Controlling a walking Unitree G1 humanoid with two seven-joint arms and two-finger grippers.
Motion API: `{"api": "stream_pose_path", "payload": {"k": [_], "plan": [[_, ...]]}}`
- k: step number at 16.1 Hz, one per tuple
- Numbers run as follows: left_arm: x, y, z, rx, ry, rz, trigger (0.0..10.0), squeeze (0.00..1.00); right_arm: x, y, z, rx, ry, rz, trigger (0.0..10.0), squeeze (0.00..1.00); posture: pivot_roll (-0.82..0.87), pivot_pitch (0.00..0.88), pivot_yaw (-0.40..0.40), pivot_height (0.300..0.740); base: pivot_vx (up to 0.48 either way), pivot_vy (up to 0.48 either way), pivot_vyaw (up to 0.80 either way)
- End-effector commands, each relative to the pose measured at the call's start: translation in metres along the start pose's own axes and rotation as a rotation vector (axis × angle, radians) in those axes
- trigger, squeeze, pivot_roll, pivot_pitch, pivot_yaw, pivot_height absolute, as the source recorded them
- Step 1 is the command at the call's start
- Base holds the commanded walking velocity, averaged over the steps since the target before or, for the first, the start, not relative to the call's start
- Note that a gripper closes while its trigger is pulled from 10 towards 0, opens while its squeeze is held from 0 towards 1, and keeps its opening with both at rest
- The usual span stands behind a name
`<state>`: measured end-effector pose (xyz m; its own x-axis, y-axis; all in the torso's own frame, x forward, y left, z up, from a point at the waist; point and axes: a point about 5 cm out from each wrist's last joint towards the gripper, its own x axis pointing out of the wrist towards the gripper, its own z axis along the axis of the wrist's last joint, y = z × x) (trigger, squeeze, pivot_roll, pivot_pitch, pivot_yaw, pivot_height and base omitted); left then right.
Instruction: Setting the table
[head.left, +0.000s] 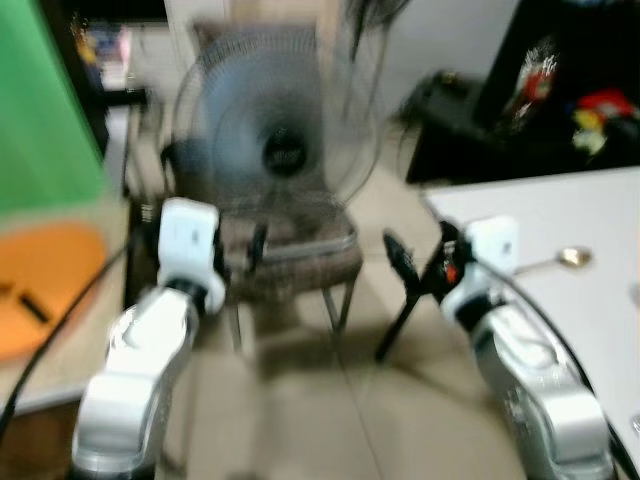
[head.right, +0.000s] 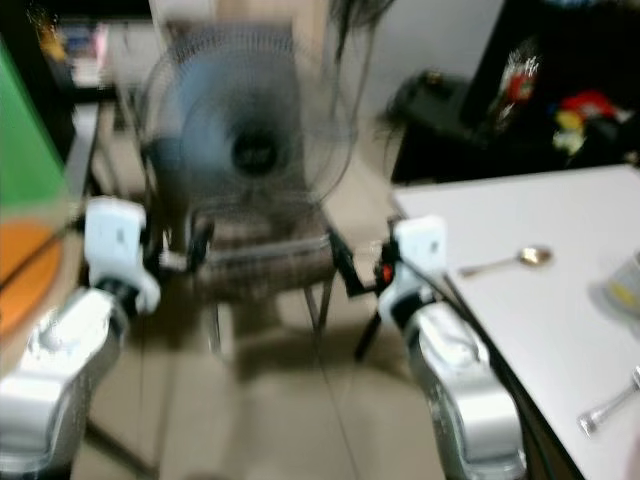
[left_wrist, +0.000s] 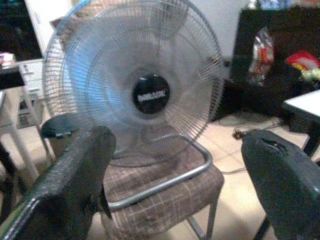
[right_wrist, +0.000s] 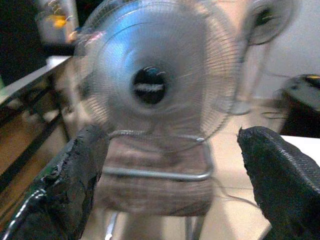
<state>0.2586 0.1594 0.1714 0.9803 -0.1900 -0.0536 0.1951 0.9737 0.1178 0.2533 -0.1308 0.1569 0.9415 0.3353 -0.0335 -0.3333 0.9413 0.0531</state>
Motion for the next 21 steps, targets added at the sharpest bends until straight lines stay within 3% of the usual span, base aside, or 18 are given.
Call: {"api": "stream_pose_path", "payload": {"k": [1, 5, 9, 16, 21], "plan": [[-0.001, 0.001, 0.0, -0.009, 0.005, 0.002, 10.0, 0.0, 0.002, 0.0, 0.004, -0.013, -0.015, 0.008, 10.0, 1.0, 0.1, 0.0, -0.09, 0.74, 0.0, 0.0, 0.8], [-0.002, 0.001, 0.005, -0.004, -0.021, 0.011, 10.0, 0.0, 0.003, 0.001, 0.005, -0.005, -0.021, 0.016, 10.0, 1.0, 0.11, 0.0, -0.097, 0.74, 0.0, 0.0, 0.8], [-0.004, 0.01, 0.002, -0.015, -0.01, 0.087, 10.0, 0.0, 0.004, -0.001, 0.002, 0.015, -0.004, 0.003, 10.0, 1.0, 0.11, 0.0, -0.101, 0.74, 0.0, 0.0, 0.8], [-0.004, 0.009, 0.003, -0.019, -0.03, 0.068, 10.0, 0.0, 0.004, 0.003, 0.002, 0.033, -0.005, 0.035, 10.0, 1.0, 0.11, 0.0, -0.099, 0.74, 0.035, 0.0, 0.0], [-0.007, 0.01, 0.001, -0.02, -0.023, 0.063, 10.0, 0.0, 0.005, 0.006, 0.001, 0.023, -0.001, 0.074, 10.0, 1.0, 0.12, 0.0, -0.106, 0.74, 0.286, 0.0, 0.73]]}}
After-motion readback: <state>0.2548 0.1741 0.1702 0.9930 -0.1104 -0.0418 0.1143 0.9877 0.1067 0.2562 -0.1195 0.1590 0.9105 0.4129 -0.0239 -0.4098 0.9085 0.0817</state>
